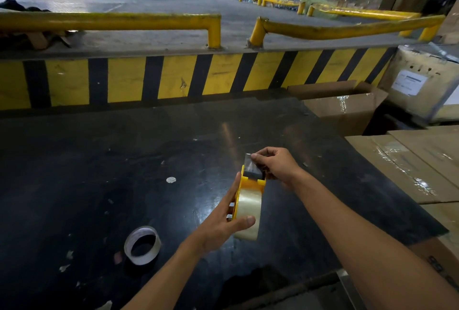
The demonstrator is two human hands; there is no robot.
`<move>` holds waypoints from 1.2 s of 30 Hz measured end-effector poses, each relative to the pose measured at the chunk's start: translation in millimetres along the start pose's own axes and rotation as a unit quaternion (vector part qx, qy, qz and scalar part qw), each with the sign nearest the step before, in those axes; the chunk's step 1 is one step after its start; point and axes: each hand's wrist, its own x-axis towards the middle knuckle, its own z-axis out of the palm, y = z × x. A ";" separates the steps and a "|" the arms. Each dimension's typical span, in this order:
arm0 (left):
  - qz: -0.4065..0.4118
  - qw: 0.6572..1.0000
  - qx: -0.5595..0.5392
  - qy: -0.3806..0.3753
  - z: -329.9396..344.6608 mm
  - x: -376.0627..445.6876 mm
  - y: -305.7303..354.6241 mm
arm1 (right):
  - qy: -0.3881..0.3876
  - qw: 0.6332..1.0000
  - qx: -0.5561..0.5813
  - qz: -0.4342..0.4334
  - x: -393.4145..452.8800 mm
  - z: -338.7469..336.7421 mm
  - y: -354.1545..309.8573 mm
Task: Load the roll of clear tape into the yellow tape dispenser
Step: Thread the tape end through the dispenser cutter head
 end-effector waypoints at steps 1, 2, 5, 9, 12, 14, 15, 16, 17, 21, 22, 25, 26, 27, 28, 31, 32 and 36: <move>0.001 1.000 0.002 0.000 -0.2 -0.4 -0.3 | -0.006 1.000 0.004 0.021 1.1 -0.5 3.1; 0.004 1.000 0.003 0.002 -0.5 -1.0 -0.7 | -0.010 0.999 0.019 0.045 1.0 -1.3 5.5; 0.010 1.000 -0.019 0.010 -1.1 -2.4 -2.9 | -0.018 0.981 0.159 0.109 -1.0 -5.0 15.7; 0.019 0.995 -0.084 0.045 -5.4 -1.2 -6.2 | -0.044 0.956 0.258 0.131 -13.3 6.9 54.7; 0.016 0.988 -0.141 0.052 -13.3 1.8 -6.9 | -0.108 0.951 0.238 0.165 -35.2 31.6 90.1; -0.001 0.982 -0.181 0.058 -18.0 3.4 -5.8 | -0.107 0.947 0.240 0.183 -46.2 45.0 99.3; -0.011 0.977 -0.203 0.065 -20.6 4.3 -6.3 | -0.098 0.946 0.250 0.184 -49.1 49.7 99.6; -0.018 0.972 -0.222 0.073 -23.4 4.4 -7.7 | -0.088 0.944 0.263 0.180 -50.7 52.7 99.1; -0.021 0.968 -0.236 0.086 -26.4 4.0 -8.6 | -0.080 0.940 0.283 0.175 -51.1 54.2 98.2; -0.037 0.974 -0.190 0.116 -39.8 2.5 -9.4 | -0.082 0.912 0.377 0.139 -55.0 51.8 89.4; -0.037 0.979 -0.170 0.110 -42.2 1.3 -7.0 | -0.087 0.914 0.377 0.124 -56.2 49.8 86.5; -0.044 0.986 -0.120 0.103 -50.8 1.2 2.7 | -0.107 0.921 0.365 0.089 -56.3 47.8 83.3; -0.041 0.988 -0.096 0.111 -53.6 2.2 6.8 | -0.112 0.922 0.362 0.078 -56.7 48.7 81.5; -0.029 0.989 -0.067 0.128 -55.7 3.6 11.6 | -0.114 0.923 0.362 0.068 -56.2 49.7 81.0; -0.013 0.986 -0.024 0.164 -56.5 5.4 18.3 | -0.106 0.925 0.359 0.060 -55.6 51.4 79.6; 0.024 0.926 0.194 0.324 -53.6 13.6 32.0 | -0.037 0.942 0.332 0.041 -52.1 59.3 76.6; 0.024 0.910 0.240 0.336 -48.6 15.7 38.1 | -0.008 0.949 0.312 0.033 -51.5 62.1 75.6; -0.068 0.916 0.323 0.228 -21.5 27.0 51.1 | 0.061 0.965 0.255 -0.029 -48.4 77.9 78.3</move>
